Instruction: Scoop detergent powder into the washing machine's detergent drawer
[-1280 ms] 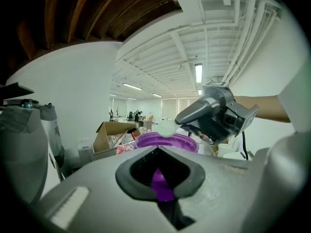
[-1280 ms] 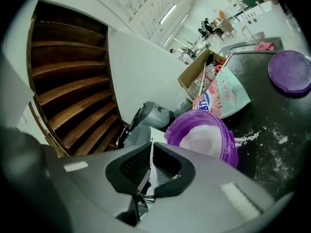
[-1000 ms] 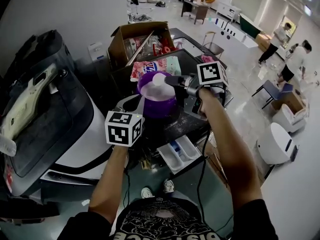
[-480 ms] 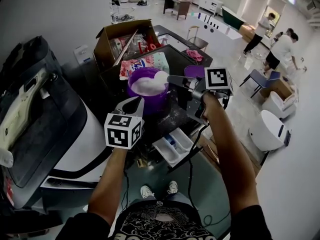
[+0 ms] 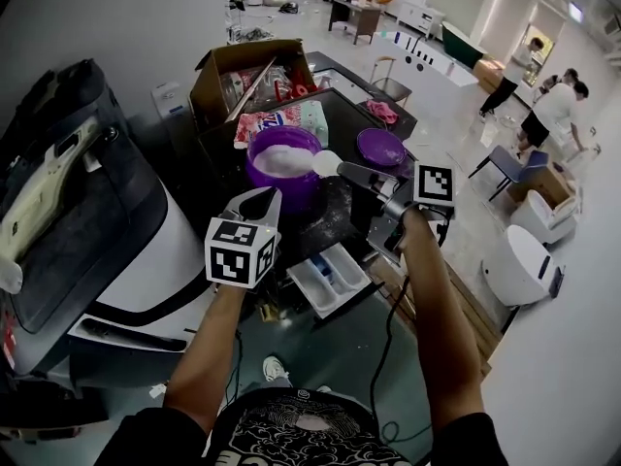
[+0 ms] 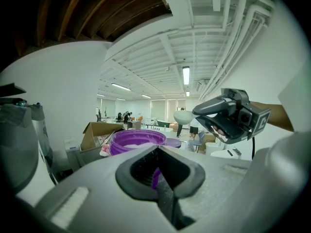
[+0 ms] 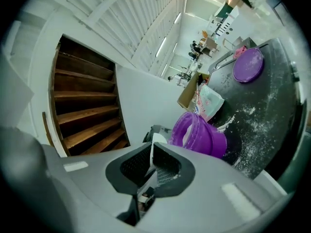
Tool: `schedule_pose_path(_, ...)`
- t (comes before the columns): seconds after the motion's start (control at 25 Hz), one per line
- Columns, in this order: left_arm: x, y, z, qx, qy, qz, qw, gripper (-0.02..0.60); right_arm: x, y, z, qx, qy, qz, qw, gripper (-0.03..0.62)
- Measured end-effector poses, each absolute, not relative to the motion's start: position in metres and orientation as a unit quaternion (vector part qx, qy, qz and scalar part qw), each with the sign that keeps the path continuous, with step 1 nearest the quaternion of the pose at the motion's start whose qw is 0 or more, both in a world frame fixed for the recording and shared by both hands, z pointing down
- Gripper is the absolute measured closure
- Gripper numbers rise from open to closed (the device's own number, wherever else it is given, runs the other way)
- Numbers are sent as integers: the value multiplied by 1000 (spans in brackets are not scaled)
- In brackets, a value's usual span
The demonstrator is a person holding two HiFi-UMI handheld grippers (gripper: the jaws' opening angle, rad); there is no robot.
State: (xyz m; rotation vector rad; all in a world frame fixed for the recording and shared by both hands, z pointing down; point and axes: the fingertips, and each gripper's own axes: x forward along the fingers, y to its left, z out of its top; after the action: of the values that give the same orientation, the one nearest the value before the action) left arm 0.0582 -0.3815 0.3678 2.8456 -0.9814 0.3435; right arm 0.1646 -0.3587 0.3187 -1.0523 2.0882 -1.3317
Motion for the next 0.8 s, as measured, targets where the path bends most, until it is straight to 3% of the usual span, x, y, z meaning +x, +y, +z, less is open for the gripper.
schedule_pose_path(0.8,67,-280,392,917,-379,105,61,581,163,-252,393,-333,758,-507,242,559)
